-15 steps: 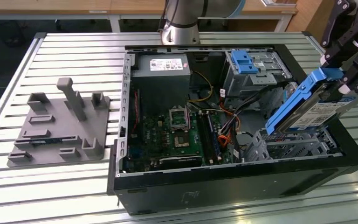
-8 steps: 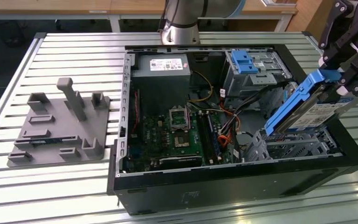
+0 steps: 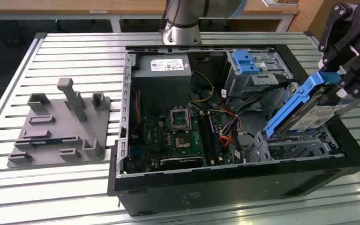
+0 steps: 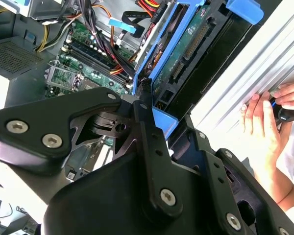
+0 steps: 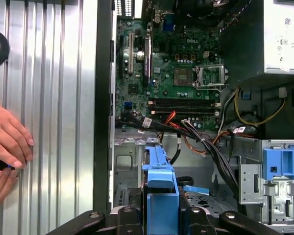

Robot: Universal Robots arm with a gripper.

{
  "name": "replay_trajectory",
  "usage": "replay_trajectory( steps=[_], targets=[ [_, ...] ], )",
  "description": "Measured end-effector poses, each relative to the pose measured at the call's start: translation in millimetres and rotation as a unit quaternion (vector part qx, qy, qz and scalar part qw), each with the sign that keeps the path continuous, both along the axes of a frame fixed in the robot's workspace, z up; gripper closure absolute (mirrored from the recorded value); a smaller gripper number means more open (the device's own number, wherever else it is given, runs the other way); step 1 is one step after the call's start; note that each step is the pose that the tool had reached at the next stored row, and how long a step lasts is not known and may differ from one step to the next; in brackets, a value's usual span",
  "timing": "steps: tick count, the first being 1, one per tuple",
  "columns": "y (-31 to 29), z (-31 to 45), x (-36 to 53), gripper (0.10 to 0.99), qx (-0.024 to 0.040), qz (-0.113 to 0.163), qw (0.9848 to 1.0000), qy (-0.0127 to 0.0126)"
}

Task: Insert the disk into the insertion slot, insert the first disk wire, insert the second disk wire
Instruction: 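Insert the disk into the insertion slot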

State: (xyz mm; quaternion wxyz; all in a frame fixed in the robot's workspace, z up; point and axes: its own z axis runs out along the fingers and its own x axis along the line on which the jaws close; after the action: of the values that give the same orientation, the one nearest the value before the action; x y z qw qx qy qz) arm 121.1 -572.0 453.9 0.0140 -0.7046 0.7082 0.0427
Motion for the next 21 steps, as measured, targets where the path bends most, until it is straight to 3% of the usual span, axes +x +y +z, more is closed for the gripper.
replay_trajectory(
  steps=[21],
  targets=[
    [-1.5, -9.1, 0.0, 0.722, 0.0, 0.002, 1.0, 0.0]
  ],
)
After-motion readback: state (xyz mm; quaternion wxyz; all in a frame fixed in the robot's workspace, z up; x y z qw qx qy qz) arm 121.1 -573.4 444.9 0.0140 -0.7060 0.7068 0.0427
